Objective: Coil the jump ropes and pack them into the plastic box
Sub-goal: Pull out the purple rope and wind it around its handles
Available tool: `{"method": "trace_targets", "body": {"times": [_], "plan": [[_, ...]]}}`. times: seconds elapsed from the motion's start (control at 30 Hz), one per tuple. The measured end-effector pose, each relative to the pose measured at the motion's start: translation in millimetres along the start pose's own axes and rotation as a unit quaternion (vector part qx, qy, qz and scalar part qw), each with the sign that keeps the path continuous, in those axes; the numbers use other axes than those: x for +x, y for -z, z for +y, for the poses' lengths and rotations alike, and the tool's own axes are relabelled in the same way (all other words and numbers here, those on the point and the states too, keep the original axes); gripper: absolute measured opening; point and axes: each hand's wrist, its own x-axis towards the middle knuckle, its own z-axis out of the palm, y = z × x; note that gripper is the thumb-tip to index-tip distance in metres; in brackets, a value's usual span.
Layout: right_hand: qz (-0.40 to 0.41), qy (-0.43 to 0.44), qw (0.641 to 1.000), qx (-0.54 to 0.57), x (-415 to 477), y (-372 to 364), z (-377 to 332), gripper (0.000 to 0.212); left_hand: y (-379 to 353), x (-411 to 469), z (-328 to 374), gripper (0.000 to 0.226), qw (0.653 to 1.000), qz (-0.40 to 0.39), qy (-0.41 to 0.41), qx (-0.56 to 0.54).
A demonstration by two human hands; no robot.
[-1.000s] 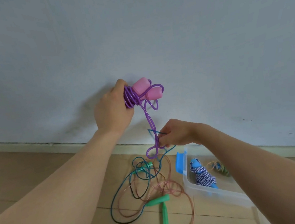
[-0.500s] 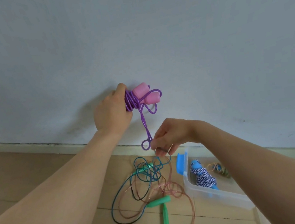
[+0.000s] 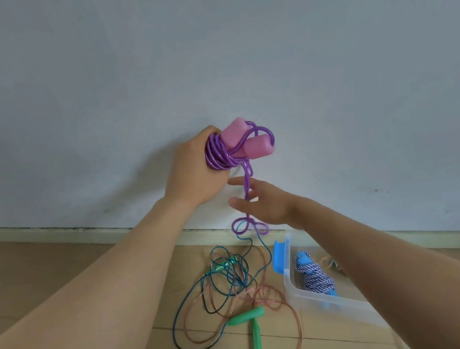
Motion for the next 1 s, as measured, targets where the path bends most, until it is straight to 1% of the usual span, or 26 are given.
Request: {"method": "trace_targets", "body": {"times": [0.03, 0.07, 0.13, 0.17, 0.27, 0.33, 0.4, 0.47, 0.5, 0.53, 0.6, 0.67, 0.73, 0.8, 0.87, 0.9, 0.93, 0.97, 1.0], "plan": [[0.028, 0.012, 0.999, 0.01, 2.5, 0.5, -2.8, 0.029, -1.5, 1.5, 1.6, 0.024, 1.0, 0.009, 0.001, -0.008], [0.059, 0.026, 0.998, 0.018, 3.9, 1.1, -6.1, 0.023, -2.5, 3.2, 2.7, 0.024, 1.0, 0.022, 0.002, -0.01], [0.122, 0.024, 0.991, 0.056, 5.6, 2.5, -9.4, 0.027, -3.0, 6.1, 2.2, 0.023, 0.999, 0.05, 0.007, 0.011], [0.139, 0.019, 0.986, 0.085, 4.5, 4.0, -12.0, 0.026, -2.4, 6.9, 1.2, 0.023, 0.998, 0.059, 0.01, 0.033], [0.154, 0.029, 0.972, 0.174, 0.0, 7.5, -21.7, 0.02, -1.9, 2.7, -6.9, 0.024, 0.994, 0.045, 0.02, 0.096], [0.168, 0.039, 0.954, 0.246, -2.6, 7.3, -28.9, 0.021, -1.9, -1.2, -13.0, 0.023, 0.993, 0.024, 0.029, 0.112], [0.171, 0.03, 0.926, 0.336, -1.7, 3.1, -35.1, 0.025, -2.5, -2.0, -14.9, 0.022, 0.994, 0.024, 0.041, 0.101], [0.15, 0.009, 0.886, 0.438, 1.5, -1.9, -39.9, 0.024, -4.2, 0.5, -13.3, 0.021, 0.995, 0.041, 0.053, 0.076], [0.139, -0.002, 0.87, 0.474, 3.2, -3.6, -41.1, 0.022, -4.6, 2.1, -10.8, 0.02, 0.996, 0.047, 0.057, 0.053], [0.137, -0.012, 0.865, 0.483, 4.9, -4.6, -40.7, 0.02, -4.9, 3.7, -7.7, 0.019, 0.997, 0.048, 0.062, 0.025], [0.141, -0.02, 0.889, 0.435, 5.1, -3.7, -35.3, 0.026, -4.2, 6.3, -1.1, 0.018, 0.995, 0.041, 0.078, -0.039], [0.124, -0.026, 0.914, 0.385, 4.3, -1.4, -28.0, 0.031, -3.1, 7.9, 2.9, 0.017, 0.991, 0.024, 0.103, -0.085], [0.111, -0.057, 0.913, 0.387, 2.6, -0.4, -24.4, 0.028, -2.4, 8.1, 4.2, 0.016, 0.982, -0.016, 0.142, -0.124], [0.106, -0.12, 0.905, 0.393, 3.2, -2.8, -19.7, 0.022, -1.0, 8.8, 7.3, 0.02, 0.963, -0.046, 0.195, -0.18], [0.104, -0.181, 0.911, 0.355, 3.4, -6.0, -9.0, 0.021, 0.9, 12.1, 13.9, 0.027, 0.94, -0.032, 0.234, -0.248], [0.09, -0.207, 0.922, 0.316, 1.0, -7.4, -3.7, 0.022, 2.1, 14.8, 18.3, 0.027, 0.931, -0.019, 0.239, -0.276], [0.064, -0.227, 0.941, 0.244, -1.9, -8.7, 2.5, 0.019, 3.5, 17.4, 22.9, 0.027, 0.919, -0.01, 0.245, -0.308], [0.032, -0.235, 0.963, 0.131, -6.4, -9.0, 6.9, 0.014, 5.2, 19.2, 28.1, 0.026, 0.902, -0.007, 0.254, -0.348], [0.005, -0.228, 0.974, -0.002, -11.7, -8.8, 8.7, 0.008, 6.6, 20.2, 33.1, 0.026, 0.878, -0.011, 0.269, -0.396]]}}
